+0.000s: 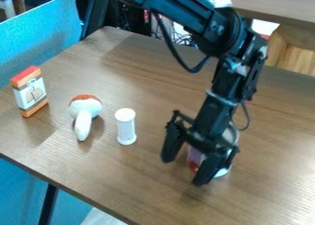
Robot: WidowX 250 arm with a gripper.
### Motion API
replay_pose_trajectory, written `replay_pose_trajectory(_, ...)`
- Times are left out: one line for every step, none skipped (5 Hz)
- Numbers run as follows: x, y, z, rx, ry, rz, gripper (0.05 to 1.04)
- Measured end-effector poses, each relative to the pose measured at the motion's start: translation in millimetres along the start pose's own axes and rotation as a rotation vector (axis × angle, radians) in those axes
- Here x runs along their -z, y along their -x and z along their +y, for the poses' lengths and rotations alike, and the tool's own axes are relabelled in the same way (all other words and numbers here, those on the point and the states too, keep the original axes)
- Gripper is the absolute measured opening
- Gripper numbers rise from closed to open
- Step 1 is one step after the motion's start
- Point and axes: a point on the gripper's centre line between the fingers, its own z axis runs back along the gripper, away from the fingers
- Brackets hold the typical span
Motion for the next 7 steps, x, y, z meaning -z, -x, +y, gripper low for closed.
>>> replay_pose_trajectory(-25,-42,-4,0.037,0.010,-0.107,1.001)
replay_pose_trajectory(-41,-72,-6,0.067,0.005,-0.170,1.001)
replay_pose_trajectory(-48,-80,-5,0.070,-0.006,-0.182,1.001)
replay_pose_trajectory(-42,-74,-1,0.044,-0.023,-0.153,1.001)
replay_pose_trajectory(-54,-50,6,-0.013,-0.044,-0.159,1.001)
replay_pose_trajectory(-77,-15,17,-0.072,-0.083,-0.201,1.001)
replay_pose_trajectory(-83,6,29,-0.096,-0.132,-0.222,1.001)
